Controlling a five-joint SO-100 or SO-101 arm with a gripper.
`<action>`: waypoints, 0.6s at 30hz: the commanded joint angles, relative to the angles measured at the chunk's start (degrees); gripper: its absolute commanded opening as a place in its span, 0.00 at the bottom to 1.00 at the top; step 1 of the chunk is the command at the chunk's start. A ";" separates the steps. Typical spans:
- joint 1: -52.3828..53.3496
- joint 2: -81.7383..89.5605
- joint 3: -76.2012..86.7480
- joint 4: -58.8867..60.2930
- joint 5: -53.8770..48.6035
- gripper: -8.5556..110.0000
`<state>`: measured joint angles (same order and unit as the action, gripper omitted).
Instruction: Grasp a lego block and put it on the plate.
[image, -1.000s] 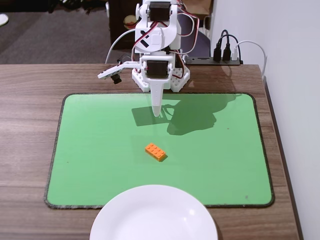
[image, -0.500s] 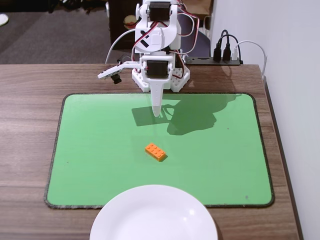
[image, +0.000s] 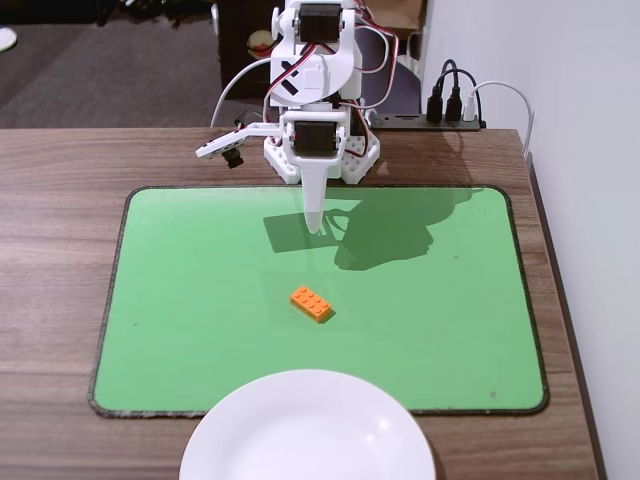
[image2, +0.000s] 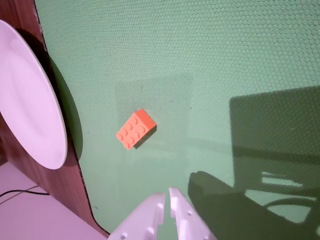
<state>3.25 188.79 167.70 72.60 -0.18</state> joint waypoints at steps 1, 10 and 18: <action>-0.09 -0.26 -0.35 0.09 -0.35 0.08; 0.70 -0.97 -0.44 -0.26 -0.44 0.08; 2.81 -9.14 -2.90 -4.48 -2.72 0.08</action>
<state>5.45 181.05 167.70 69.35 -2.20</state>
